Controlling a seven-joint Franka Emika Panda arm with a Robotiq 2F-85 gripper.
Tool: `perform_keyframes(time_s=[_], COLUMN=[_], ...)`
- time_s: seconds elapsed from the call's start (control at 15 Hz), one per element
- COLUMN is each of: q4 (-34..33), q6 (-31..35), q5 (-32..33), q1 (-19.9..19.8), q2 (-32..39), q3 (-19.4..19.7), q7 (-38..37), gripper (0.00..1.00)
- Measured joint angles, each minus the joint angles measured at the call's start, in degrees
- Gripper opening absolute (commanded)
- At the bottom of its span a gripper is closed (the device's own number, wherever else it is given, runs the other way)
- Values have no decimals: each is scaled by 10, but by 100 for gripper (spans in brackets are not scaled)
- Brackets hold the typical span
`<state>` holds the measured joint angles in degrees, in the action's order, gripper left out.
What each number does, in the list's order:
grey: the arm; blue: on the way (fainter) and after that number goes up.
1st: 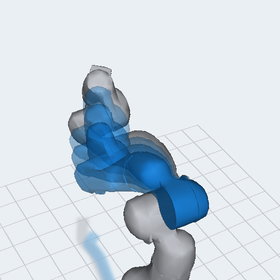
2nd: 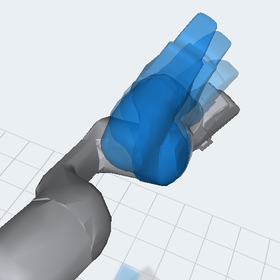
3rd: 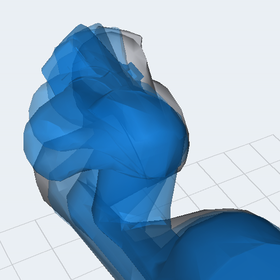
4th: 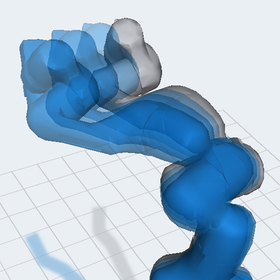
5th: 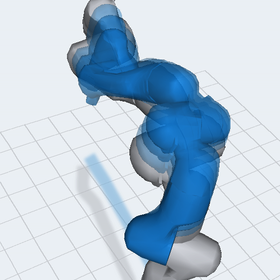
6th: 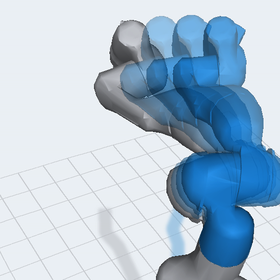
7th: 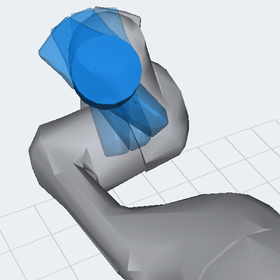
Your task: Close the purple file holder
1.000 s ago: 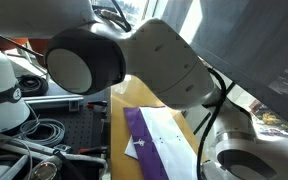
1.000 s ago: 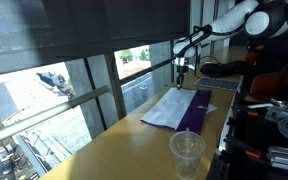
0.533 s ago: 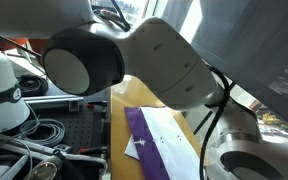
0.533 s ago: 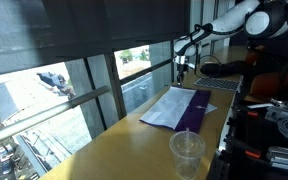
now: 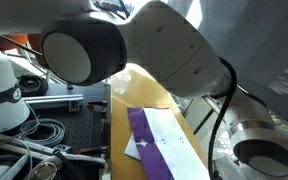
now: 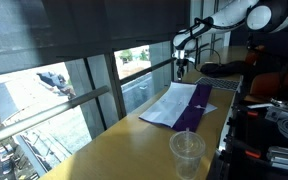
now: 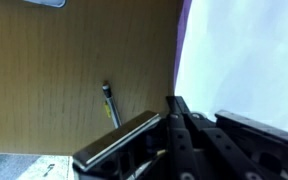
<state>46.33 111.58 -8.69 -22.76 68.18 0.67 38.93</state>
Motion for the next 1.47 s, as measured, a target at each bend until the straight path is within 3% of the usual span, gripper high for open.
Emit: perform_keyframes(time_s=[0.4, 0.73, 1.47], q4=[66, 181, 504], q6=[-14, 28, 105], q5=[73, 162, 299], q1=[45, 98, 183], q2=[-118, -249, -446], q3=[48, 84, 55], q7=[-1, -1, -67], gripper=[0, 0, 0])
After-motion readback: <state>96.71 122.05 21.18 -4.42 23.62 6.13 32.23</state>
